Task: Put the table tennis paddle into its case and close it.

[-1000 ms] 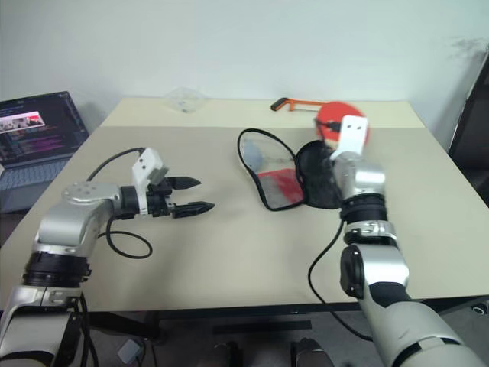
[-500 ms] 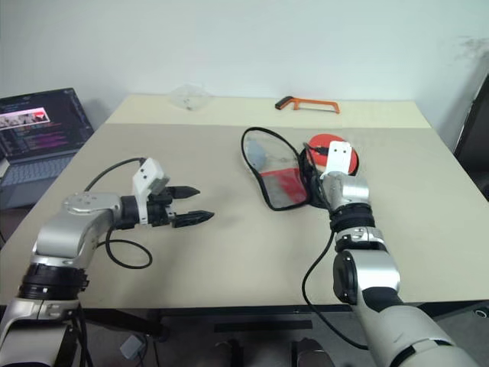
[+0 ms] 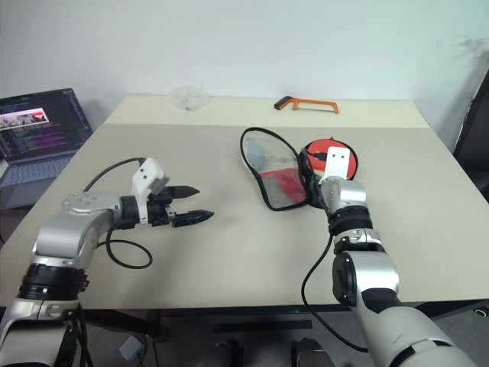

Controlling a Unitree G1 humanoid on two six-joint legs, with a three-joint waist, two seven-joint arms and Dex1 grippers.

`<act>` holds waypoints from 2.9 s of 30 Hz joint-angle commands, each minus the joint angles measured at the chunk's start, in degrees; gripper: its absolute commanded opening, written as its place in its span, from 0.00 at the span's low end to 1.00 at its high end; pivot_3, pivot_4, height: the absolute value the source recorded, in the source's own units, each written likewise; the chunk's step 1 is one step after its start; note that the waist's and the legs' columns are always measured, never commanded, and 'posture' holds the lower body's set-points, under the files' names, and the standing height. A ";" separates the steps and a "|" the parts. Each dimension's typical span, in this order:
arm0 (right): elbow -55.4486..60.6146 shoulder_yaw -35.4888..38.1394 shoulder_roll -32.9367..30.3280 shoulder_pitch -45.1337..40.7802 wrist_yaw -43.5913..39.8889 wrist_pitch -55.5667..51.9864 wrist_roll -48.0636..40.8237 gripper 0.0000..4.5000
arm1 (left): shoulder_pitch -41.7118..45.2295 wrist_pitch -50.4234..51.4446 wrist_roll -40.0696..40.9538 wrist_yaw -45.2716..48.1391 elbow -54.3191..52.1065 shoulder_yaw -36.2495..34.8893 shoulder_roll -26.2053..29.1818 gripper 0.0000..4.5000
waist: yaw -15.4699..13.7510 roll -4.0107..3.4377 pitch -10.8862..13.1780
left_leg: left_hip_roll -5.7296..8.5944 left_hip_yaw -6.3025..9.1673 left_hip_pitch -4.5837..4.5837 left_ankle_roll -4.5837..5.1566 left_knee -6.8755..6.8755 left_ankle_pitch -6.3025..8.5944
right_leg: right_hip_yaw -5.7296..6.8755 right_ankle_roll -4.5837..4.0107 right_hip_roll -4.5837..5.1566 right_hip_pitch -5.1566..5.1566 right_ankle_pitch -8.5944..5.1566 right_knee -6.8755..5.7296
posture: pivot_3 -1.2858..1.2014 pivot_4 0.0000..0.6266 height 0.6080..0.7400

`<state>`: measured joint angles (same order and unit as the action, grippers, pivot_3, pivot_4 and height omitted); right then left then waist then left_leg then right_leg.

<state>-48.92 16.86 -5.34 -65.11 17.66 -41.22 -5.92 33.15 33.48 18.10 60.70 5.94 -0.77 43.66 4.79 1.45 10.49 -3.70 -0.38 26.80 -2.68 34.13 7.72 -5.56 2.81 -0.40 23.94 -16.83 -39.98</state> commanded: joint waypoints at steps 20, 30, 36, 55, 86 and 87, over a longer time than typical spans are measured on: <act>51.38 -7.14 -21.21 14.72 -26.14 -23.16 -10.45 0.99 | 11.93 -10.84 -8.24 -3.76 14.44 7.29 -8.30 1.00 | -2.11 0.02 -0.01 | 0.01 0.07 0.01 -0.01 0.07 -0.01 | 0.09 0.00 -0.01 -0.10 -0.01 0.05 | 0.52 0.24 1.00; 67.43 -2.49 -31.62 30.72 -52.93 -10.23 -24.79 1.00 | 25.46 -21.71 -17.92 -10.90 39.96 12.23 -20.90 0.54 | -1.39 0.02 -0.01 | 0.00 0.15 -0.06 0.01 0.64 0.00 | 0.03 0.41 -0.10 -0.39 -0.09 0.02 | 0.52 0.24 1.00; 73.16 -2.41 -30.77 33.78 -54.91 -10.80 -30.44 1.00 | 30.13 -24.94 -22.08 -15.52 49.90 13.08 -25.40 0.03 | -1.50 0.02 -0.01 | 0.01 0.20 -0.08 0.00 0.78 0.00 | 0.00 0.55 -0.10 -0.49 -0.02 0.02 | 0.52 0.24 1.00; 72.34 -3.82 -29.41 33.44 -46.56 -6.44 -26.79 1.00 | 40.16 -40.50 -21.97 -36.73 61.56 6.12 -44.68 0.01 | -2.64 0.06 0.01 | 0.08 0.21 -0.05 -0.01 0.82 0.00 | 0.01 0.60 -0.07 -0.53 0.00 0.08 | 0.52 0.24 1.00; 30.18 19.15 -13.72 19.05 -18.45 -15.85 -34.07 1.00 | 9.99 -2.99 -1.42 -0.69 4.42 -2.99 -10.74 0.91 | -1.52 -0.02 0.03 | 0.03 0.18 -0.27 -0.11 0.64 -0.08 | 0.02 0.29 -0.04 -0.67 0.18 0.02 | 0.52 0.24 1.00; 29.90 19.17 -13.53 19.46 -18.50 -16.01 -34.22 1.00 | 8.63 -2.07 -0.98 -0.94 2.92 -3.19 -9.75 0.99 | -1.53 -0.02 0.03 | 0.02 0.18 -0.29 -0.11 0.65 -0.08 | 0.02 0.29 -0.04 -0.68 0.18 0.02 | 0.52 0.24 1.00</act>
<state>-19.71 34.98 -18.88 -45.38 -0.88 -56.96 -38.56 42.05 30.15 15.57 59.64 12.94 -2.90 33.24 3.27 1.44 10.52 -3.67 -0.19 26.51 -2.78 34.78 7.65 -5.54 3.11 -0.43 23.26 -16.65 -39.97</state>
